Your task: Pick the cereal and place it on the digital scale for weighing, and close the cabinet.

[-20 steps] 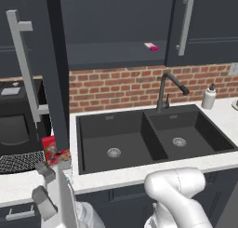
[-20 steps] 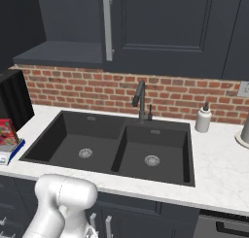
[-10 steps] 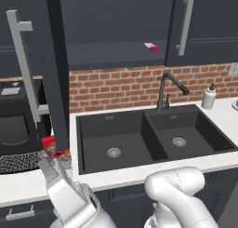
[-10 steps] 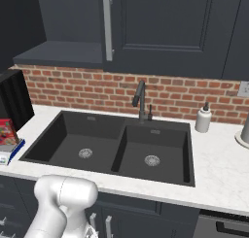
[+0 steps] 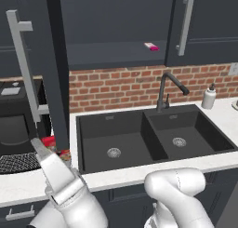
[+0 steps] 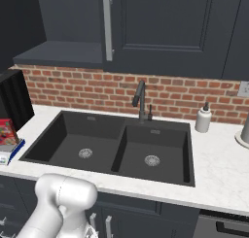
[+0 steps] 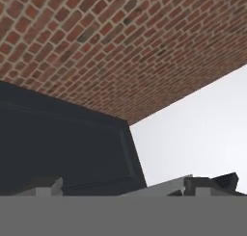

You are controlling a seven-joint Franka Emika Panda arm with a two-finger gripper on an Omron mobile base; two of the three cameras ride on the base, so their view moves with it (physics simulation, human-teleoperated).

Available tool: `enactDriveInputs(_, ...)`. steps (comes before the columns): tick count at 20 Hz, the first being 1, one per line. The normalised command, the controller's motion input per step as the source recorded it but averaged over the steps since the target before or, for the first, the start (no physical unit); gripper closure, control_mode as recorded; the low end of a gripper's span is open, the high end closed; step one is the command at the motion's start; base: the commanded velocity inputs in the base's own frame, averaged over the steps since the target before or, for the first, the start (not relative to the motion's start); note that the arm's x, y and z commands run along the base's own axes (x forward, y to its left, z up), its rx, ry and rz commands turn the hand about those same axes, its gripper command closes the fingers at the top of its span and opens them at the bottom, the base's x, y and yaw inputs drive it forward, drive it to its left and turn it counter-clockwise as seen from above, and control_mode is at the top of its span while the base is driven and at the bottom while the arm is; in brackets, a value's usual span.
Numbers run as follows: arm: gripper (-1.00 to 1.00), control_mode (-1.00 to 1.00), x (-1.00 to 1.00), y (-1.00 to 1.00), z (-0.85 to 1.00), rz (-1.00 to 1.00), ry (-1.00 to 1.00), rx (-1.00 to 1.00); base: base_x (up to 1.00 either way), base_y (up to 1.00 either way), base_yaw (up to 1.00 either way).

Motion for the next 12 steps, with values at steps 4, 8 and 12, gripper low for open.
enactDriveInputs(4, -1.0, -1.0, 0.26, 0.29, -0.03, -0.03, -0.08, 0.25, 0.0, 0.0, 0.0)
enactDriveInputs(8, -1.0, -1.0, 0.25, 0.03, 0.0, -0.07, -0.14, 0.35, 0.0, 0.0, 0.0)
enactDriveInputs(12, -1.0, -1.0, 0.22, 0.0, 0.0, -0.08, -0.13, 0.36, 0.0, 0.0, 0.0)
